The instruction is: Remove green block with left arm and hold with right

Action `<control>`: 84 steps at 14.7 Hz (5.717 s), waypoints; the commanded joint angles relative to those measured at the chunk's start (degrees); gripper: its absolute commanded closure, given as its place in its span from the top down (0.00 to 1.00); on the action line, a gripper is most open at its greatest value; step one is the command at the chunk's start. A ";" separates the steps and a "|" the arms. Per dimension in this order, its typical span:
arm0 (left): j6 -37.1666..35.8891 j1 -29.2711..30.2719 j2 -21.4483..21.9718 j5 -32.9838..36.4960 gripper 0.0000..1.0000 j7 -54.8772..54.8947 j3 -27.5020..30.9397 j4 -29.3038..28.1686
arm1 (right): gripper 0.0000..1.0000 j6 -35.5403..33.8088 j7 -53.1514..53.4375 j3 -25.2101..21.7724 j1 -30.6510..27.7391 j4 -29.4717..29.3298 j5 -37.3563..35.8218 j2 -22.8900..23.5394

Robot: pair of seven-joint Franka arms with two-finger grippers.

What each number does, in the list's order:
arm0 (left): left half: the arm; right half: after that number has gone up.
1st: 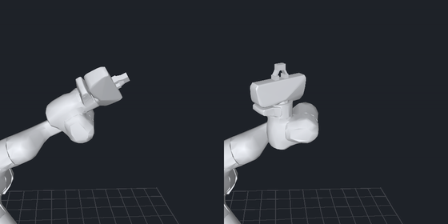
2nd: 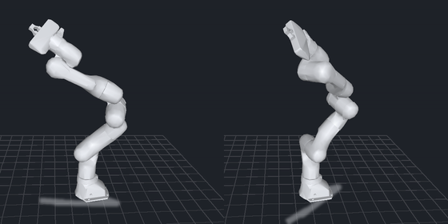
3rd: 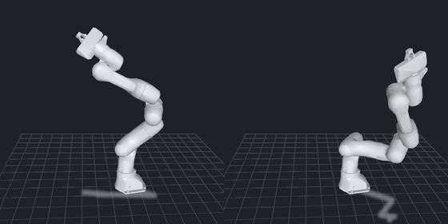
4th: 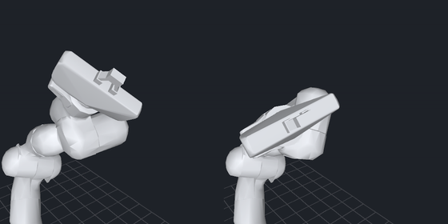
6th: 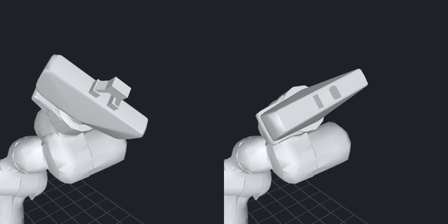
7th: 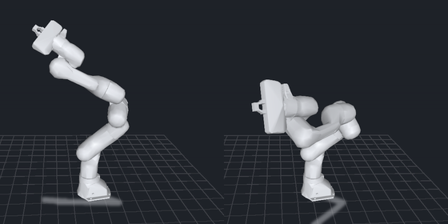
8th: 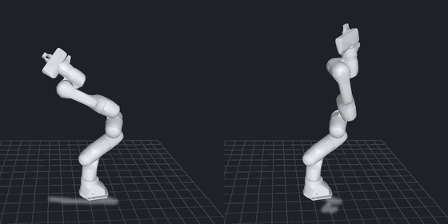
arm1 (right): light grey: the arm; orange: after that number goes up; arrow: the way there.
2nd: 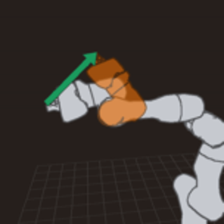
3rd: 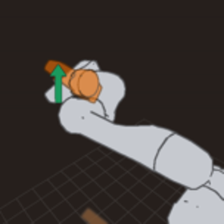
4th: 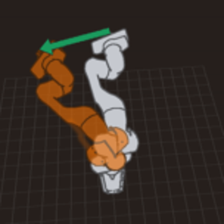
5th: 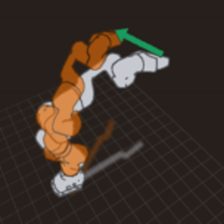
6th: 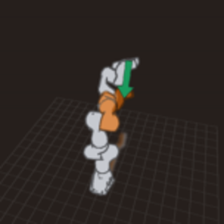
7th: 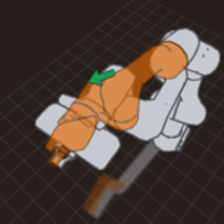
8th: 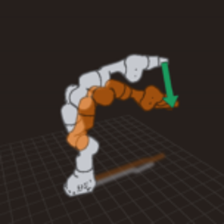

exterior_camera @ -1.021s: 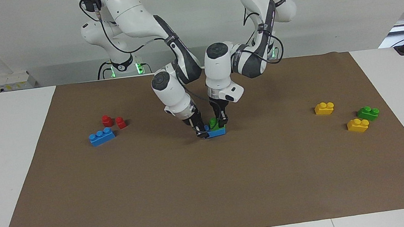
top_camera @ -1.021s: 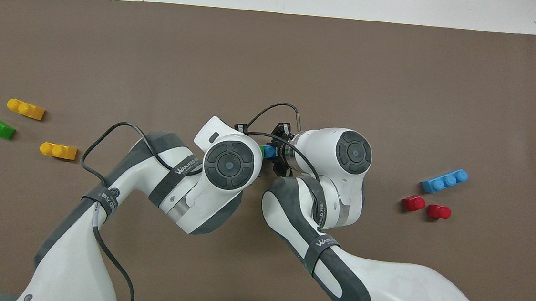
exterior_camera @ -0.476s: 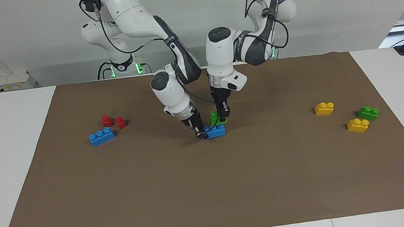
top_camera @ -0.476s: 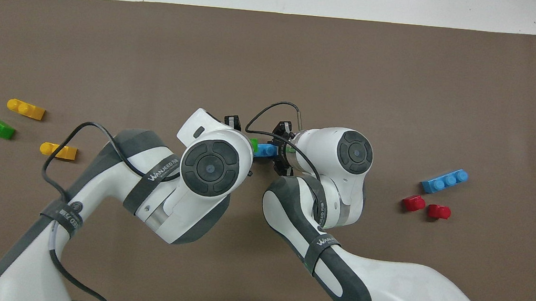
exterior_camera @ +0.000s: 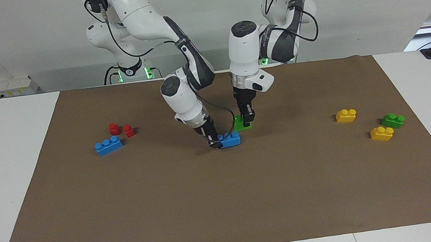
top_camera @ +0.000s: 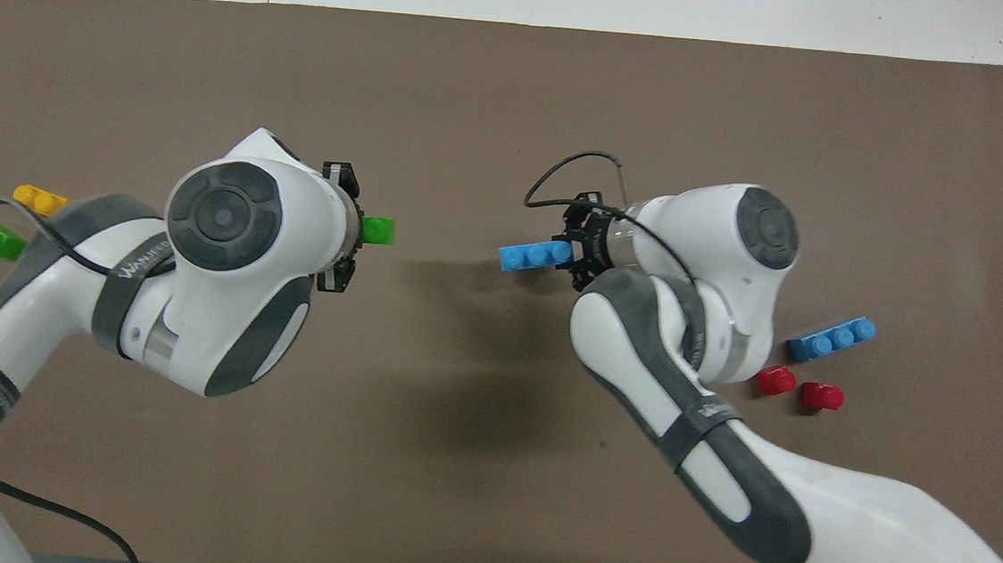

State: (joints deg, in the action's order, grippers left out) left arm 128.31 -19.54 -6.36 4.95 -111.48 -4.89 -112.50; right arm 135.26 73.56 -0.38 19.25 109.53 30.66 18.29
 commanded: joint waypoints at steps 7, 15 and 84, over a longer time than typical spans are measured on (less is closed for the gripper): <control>-2.28 16.80 -0.14 -4.77 0.00 32.70 -0.47 -0.97 | 0.00 -14.93 -17.74 0.64 -24.50 1.30 -2.36 -3.79; 0.79 24.72 -5.14 -4.86 0.00 49.68 -0.29 -0.44 | 0.00 -11.87 -18.10 0.56 -27.07 2.78 -2.36 -0.18; -35.24 25.60 7.68 -4.16 1.00 110.77 -1.79 19.60 | 1.00 -45.95 -68.99 1.35 -22.15 -12.59 -28.99 -22.51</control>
State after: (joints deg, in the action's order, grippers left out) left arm 93.62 6.36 0.34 1.14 -1.77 -7.08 -91.86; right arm 90.57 3.90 0.73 -2.61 96.59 1.33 -3.77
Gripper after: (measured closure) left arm 0.000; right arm 0.000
